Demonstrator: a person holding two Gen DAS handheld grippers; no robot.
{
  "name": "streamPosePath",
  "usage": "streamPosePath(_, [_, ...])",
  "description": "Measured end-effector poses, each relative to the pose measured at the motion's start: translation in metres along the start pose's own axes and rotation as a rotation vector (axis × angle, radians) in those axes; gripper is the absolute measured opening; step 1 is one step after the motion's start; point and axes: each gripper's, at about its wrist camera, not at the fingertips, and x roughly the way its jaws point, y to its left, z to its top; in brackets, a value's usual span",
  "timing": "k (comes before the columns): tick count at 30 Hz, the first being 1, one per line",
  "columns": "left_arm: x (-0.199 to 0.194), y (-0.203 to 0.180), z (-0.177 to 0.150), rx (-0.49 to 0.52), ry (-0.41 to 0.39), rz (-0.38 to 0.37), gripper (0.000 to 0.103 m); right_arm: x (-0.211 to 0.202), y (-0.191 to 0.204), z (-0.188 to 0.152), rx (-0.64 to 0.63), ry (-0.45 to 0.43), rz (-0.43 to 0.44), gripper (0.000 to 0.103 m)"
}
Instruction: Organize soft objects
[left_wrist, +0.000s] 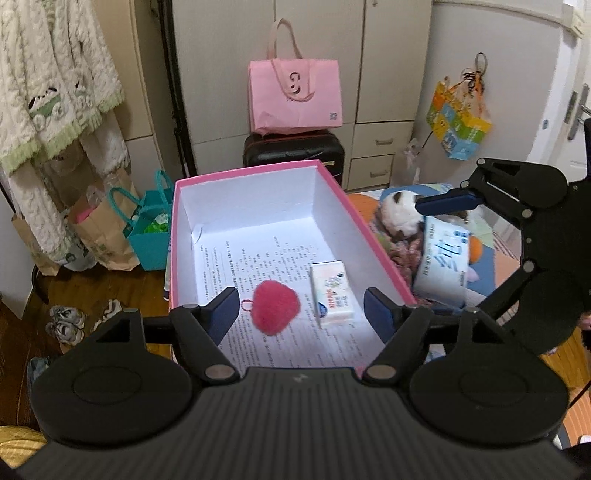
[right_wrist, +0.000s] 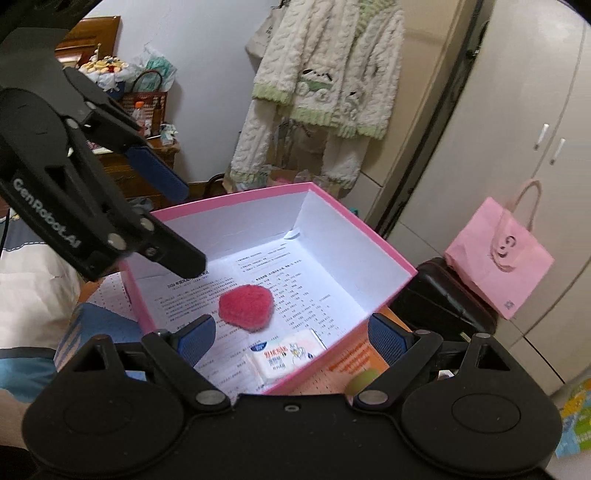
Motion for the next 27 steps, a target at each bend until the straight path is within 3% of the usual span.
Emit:
streamPosePath(6, [-0.022,-0.019,-0.005,0.03,-0.027,-0.009,0.077,-0.036,-0.006,-0.01,0.025,-0.027,-0.084,0.092])
streamPosePath(14, [-0.033,-0.047,-0.009,0.073,-0.044,-0.032,0.079,-0.084,-0.03,-0.051,0.12,-0.059,-0.17,0.092])
streamPosePath(27, [0.0,-0.11,-0.016,0.151,0.015,-0.199,0.08,-0.108,-0.063,-0.126,0.286,-0.084,-0.168,0.092])
